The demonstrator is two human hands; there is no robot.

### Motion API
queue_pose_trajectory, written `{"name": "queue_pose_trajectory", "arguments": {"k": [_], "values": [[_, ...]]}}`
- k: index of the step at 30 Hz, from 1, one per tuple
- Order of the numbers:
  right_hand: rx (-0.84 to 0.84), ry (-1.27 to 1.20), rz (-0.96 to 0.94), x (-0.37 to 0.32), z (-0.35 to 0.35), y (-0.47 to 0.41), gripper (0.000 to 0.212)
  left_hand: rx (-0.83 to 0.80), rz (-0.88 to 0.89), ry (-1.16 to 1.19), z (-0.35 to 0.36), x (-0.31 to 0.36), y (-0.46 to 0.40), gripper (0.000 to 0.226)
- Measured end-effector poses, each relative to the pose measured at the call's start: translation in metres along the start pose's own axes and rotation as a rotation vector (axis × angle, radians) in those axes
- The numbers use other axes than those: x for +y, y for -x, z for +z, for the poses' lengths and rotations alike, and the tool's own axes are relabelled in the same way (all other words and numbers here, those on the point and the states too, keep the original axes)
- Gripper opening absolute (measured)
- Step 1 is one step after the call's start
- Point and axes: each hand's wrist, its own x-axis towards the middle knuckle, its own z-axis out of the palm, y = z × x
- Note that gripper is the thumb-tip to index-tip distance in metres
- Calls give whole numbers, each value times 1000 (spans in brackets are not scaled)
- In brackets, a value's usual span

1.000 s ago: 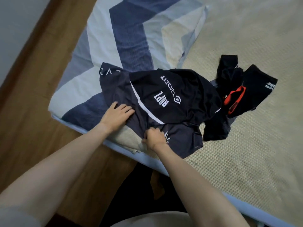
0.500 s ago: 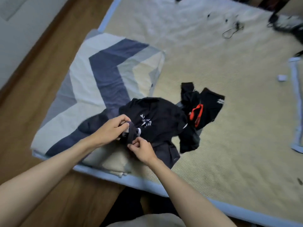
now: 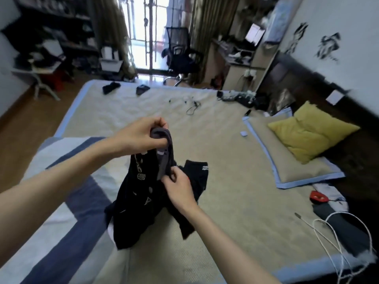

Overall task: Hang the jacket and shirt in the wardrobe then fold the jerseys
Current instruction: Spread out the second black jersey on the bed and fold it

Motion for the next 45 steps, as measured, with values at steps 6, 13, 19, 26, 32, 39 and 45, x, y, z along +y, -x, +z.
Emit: {"name": "queue_pose_trajectory", "arguments": {"k": [6,13,19,26,32,39,45], "values": [[251,94,-179,-47,-141,-7,22,72,16,-315,-30,56,-45,19],[214,516,-515,-120,-305,-7,10,78,24,-482,-7,128,-83,52],[266,576,-675,-152,-420,-6,22,-3,127,-272,21,202,-108,67],[334,470,-708,-156,-485,-10,49,-90,139,-61,60,233,-129,27],[384,322,-629,-150,-489,7,45,72,107,109,83,250,-146,36],[463,254,-612,-150,-503,24,51,218,248,81,88,274,-158,28],[601,432,-717,-150,-506,37,48,205,388,-253,74,277,-146,66]]}}
